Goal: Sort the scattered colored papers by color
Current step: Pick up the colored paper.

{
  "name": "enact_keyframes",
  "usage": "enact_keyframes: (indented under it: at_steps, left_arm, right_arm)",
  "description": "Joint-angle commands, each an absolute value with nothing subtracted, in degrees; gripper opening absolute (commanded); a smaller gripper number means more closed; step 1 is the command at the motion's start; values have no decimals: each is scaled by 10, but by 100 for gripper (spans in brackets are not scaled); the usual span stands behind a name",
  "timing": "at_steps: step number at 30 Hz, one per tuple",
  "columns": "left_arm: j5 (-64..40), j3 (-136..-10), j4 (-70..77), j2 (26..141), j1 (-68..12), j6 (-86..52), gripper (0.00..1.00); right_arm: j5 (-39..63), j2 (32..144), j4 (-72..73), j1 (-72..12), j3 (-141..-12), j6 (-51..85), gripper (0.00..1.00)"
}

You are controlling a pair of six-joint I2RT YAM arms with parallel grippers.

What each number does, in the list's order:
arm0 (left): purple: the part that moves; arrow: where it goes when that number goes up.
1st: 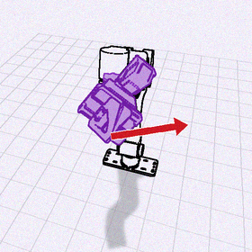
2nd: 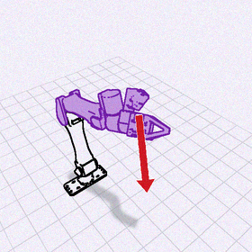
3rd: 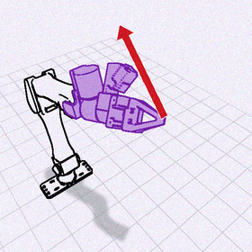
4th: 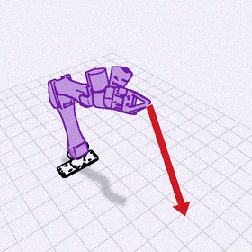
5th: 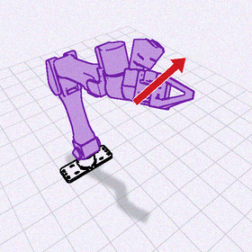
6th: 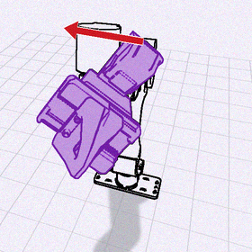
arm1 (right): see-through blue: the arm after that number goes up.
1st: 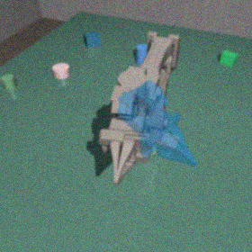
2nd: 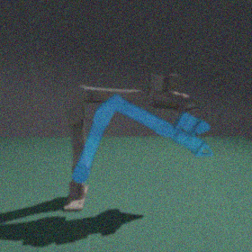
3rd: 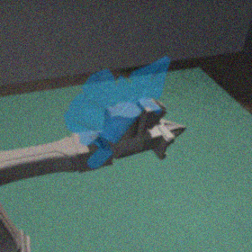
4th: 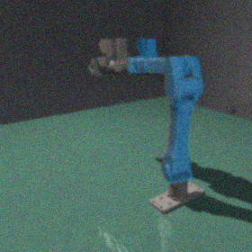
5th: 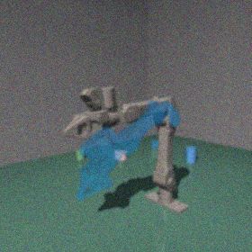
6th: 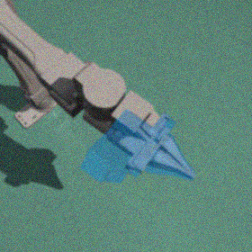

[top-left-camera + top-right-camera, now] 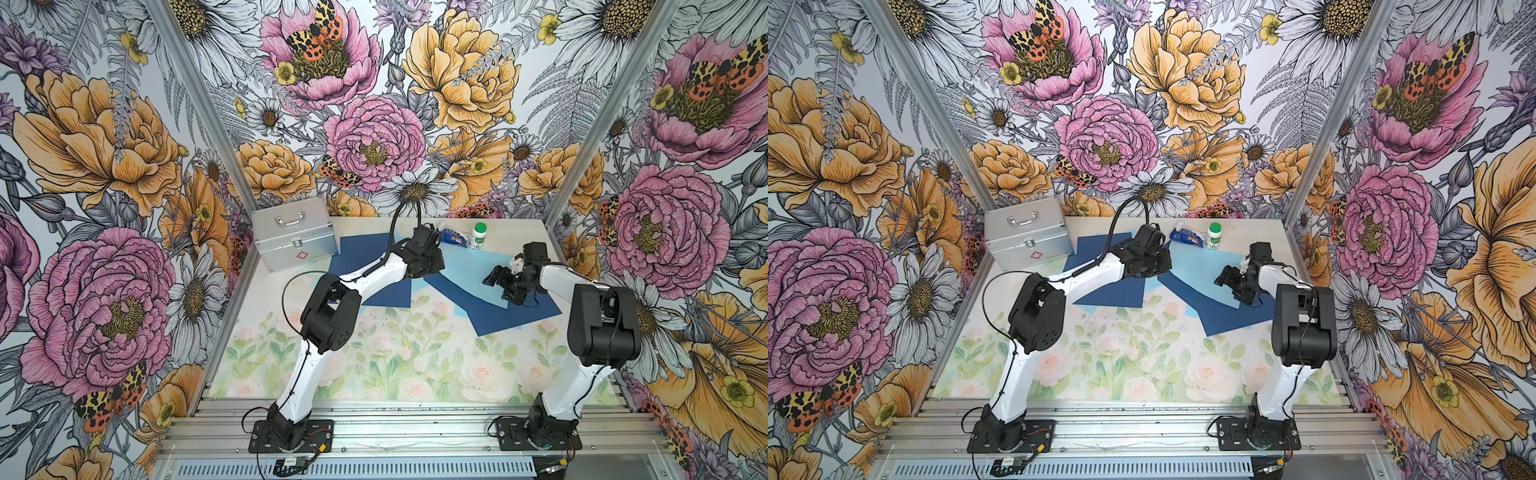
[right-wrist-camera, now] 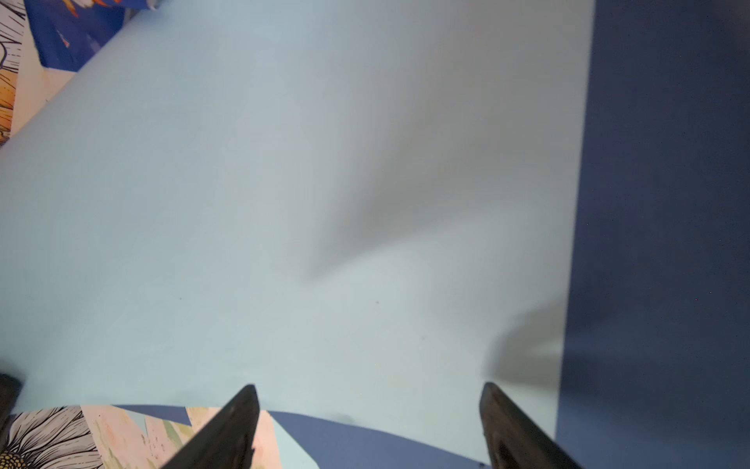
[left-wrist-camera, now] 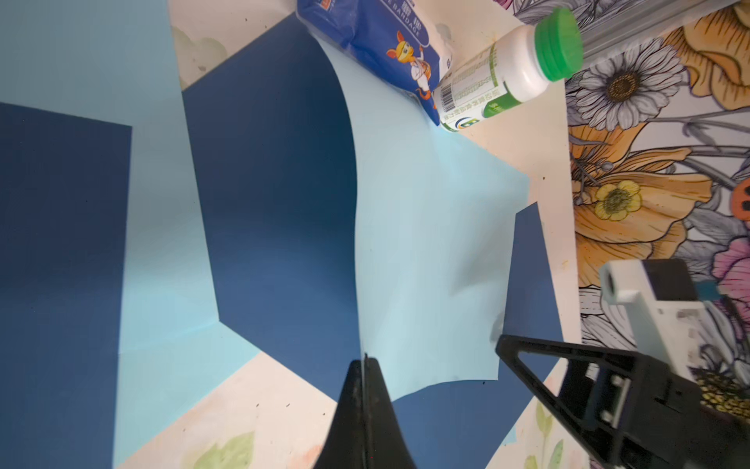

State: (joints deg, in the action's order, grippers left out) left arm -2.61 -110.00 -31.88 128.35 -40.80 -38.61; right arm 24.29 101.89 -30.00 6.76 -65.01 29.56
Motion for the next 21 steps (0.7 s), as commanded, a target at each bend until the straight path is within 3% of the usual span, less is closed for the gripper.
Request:
enact_keyframes:
  at_steps: [1, 6, 11, 21]
  left_arm:
    - [54, -1137, -463, 1267, -420, -257, 0]
    - [205, -1191, -567, 1250, -443, -163, 0]
    - [345, -1211, -598, 1209, -461, -91, 0]
    - [325, -1224, -597, 1110, -469, 52, 0]
  right_arm:
    - [222, 964, -308, 64, -650, 279, 85]
    - [216, 913, -296, 60, -647, 247, 87]
    - [273, 859, -211, 54, -612, 246, 87]
    - [260, 781, -80, -28, -558, 154, 91]
